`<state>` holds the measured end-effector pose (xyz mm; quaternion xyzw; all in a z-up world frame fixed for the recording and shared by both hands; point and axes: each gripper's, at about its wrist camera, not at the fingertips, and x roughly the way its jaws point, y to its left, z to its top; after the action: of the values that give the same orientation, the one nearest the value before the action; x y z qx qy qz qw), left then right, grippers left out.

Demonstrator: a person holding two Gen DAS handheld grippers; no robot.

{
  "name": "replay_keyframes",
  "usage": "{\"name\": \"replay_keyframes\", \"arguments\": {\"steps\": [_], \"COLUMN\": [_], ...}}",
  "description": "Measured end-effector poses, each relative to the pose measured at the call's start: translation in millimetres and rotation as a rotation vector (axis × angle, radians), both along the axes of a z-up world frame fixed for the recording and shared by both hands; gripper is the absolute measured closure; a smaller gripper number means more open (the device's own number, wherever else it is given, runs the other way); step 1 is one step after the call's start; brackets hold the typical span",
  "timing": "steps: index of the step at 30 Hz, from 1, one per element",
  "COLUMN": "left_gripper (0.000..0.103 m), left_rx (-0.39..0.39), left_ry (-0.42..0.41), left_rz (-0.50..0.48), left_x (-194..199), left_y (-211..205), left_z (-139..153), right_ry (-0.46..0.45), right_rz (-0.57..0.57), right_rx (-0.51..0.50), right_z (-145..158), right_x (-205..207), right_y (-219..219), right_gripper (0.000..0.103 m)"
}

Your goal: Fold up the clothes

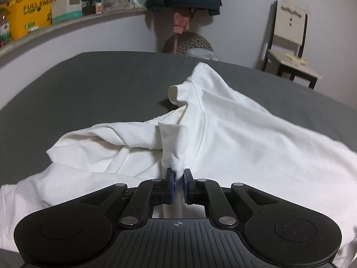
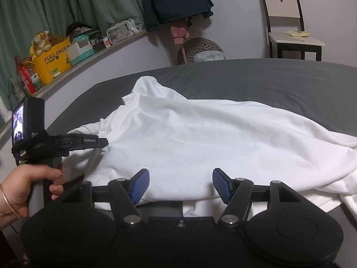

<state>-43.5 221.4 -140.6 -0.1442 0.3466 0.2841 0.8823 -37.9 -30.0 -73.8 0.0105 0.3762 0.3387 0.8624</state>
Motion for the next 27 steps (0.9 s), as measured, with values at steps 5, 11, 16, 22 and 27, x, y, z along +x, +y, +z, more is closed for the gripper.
{"name": "replay_keyframes", "arguments": {"steps": [5,11,16,22,27], "left_gripper": [0.098,0.098,0.099,0.099,0.099], "left_rx": [-0.023,-0.004,-0.038,-0.175,-0.28], "left_ry": [-0.073,-0.08,-0.036,0.047,-0.018], "left_rz": [0.055,0.156,0.231,0.243,0.323], "left_x": [-20,-50,-93,-134,-132], "left_y": [5,23,50,65,82], "left_z": [18,43,55,38,21], "right_ry": [-0.005,-0.041,-0.128,-0.24,-0.444], "right_rz": [0.002,0.032,0.118,0.252,0.478], "right_rx": [-0.006,0.012,0.064,0.101,-0.021], "right_z": [-4,-2,10,27,62], "right_x": [2,1,-11,-20,-4], "right_y": [0,1,2,12,82], "right_gripper": [0.041,0.041,0.041,0.038,0.037]}}
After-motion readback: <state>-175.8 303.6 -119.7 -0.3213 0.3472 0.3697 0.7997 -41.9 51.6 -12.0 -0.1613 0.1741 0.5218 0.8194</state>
